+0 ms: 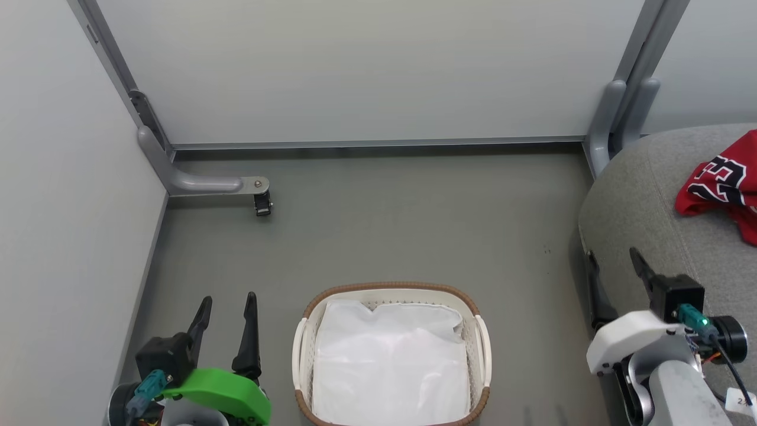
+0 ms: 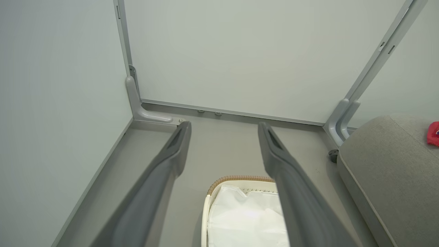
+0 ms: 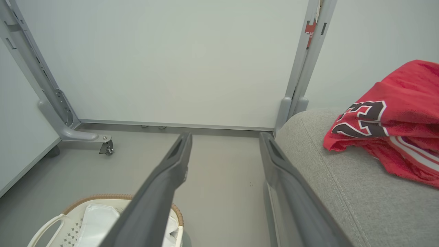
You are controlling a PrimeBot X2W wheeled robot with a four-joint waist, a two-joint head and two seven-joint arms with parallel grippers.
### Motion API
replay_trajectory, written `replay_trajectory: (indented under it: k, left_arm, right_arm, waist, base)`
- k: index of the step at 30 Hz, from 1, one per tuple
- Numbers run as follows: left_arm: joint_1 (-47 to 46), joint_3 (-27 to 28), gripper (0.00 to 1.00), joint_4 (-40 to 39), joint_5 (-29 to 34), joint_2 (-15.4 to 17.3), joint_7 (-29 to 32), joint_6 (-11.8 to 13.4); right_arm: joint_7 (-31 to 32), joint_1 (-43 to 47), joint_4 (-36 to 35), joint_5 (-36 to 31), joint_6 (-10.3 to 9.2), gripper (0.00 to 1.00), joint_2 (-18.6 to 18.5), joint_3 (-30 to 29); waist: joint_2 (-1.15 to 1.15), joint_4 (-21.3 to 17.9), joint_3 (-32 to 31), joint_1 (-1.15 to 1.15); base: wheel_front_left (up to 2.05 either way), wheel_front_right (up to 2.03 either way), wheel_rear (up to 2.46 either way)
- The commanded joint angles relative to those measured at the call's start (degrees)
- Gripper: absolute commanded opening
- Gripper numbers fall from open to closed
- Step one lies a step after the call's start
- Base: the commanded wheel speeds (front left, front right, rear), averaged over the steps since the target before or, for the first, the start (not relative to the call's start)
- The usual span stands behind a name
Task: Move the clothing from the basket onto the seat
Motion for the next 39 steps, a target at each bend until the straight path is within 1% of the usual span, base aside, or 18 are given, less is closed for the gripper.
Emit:
replay_trajectory:
  k: [1, 2, 6, 15, 24, 39]
  left_arm:
    - [1.2, 0.5, 1.0, -0.2, 0.6, -0.1, 0.0, -0.2]
    - [1.7, 0.9, 1.0, -0.2, 1.1, -0.1, 0.0, -0.3]
    - [3.5, 2.4, 1.0, -0.3, 1.9, -1.2, 0.0, -0.6]
    - [5.9, 5.3, 1.0, -0.8, 3.5, -3.5, 0.0, -2.1]
    - [7.8, 7.2, 1.0, -0.6, 5.9, -4.4, 0.0, -3.4]
    - [8.3, 9.1, 1.0, -0.4, 8.1, -5.8, 0.0, -5.1]
  right_arm:
    - [-0.2, 2.3, -1.5, 0.2, -0.08, 1.0, 0.0, 0.2]
    - [-0.2, 3.8, -2.8, 1.6, -0.07, 1.0, 0.0, 1.0]
    - [-0.2, 8.0, -7.0, 3.6, -0.08, 1.0, 0.0, 2.6]
    - [-0.2, 13.1, -13.2, 5.1, -0.08, 1.0, 0.1, 2.7]
    - [-0.2, 15.1, -14.8, 5.9, -0.08, 1.0, 0.1, 3.4]
    - [-0.2, 15.1, -13.8, 6.1, -0.08, 1.0, 0.1, 4.5]
  waist:
    - [0.0, 0.2, -0.5, 0.01]
    - [0.0, 0.2, -0.6, 0.01]
    - [0.0, 0.2, -0.9, 0.01]
    - [0.0, 0.6, -1.5, 0.01]
    - [0.0, 0.4, -1.7, 0.01]
    - [0.0, 0.2, -1.6, 0.01]
  base:
    - [0.0, 0.0, 0.0]
    - [0.0, 0.0, 0.0]
    - [0.0, 0.0, 0.0]
    - [0.0, 0.0, 0.0]
    - [0.0, 0.0, 0.0]
    - [0.0, 0.0, 0.0]
